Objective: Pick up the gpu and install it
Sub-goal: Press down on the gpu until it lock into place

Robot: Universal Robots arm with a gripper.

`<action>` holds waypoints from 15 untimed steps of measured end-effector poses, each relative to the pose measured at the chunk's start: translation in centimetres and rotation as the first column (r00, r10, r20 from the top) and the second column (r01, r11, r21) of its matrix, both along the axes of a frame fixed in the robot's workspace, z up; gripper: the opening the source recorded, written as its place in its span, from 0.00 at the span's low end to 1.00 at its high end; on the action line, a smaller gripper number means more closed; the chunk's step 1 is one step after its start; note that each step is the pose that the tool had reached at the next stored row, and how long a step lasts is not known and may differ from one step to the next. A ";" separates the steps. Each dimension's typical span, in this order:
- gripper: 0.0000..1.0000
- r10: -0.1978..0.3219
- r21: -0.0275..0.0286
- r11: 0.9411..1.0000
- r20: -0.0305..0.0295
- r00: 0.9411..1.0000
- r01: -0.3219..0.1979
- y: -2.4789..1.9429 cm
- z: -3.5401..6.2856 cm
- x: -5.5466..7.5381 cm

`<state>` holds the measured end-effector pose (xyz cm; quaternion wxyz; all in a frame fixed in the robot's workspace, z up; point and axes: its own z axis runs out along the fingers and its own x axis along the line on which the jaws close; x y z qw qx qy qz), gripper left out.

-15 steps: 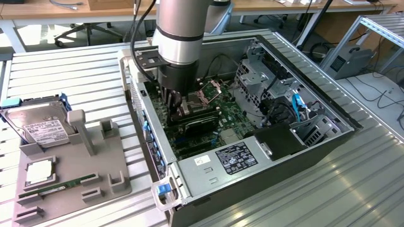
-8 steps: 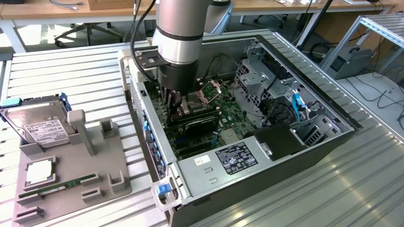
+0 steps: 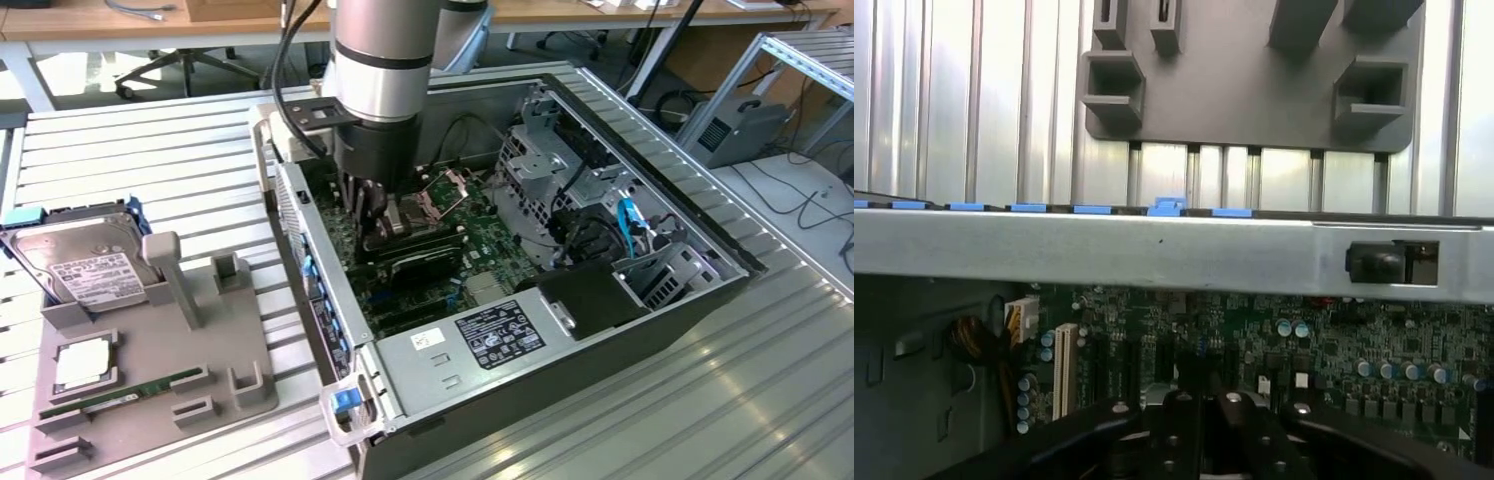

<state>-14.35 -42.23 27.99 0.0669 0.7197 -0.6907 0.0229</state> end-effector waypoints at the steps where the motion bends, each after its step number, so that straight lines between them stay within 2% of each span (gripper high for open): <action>1: 0.11 0.000 0.000 1.000 0.000 1.000 0.000 -0.06 -0.01 0.0; 5: 0.11 0.000 0.000 1.000 0.000 1.000 0.000 -0.28 -0.12 0.0; 15: 0.11 0.000 -0.001 1.000 -0.004 1.000 0.000 -0.31 -1.03 0.0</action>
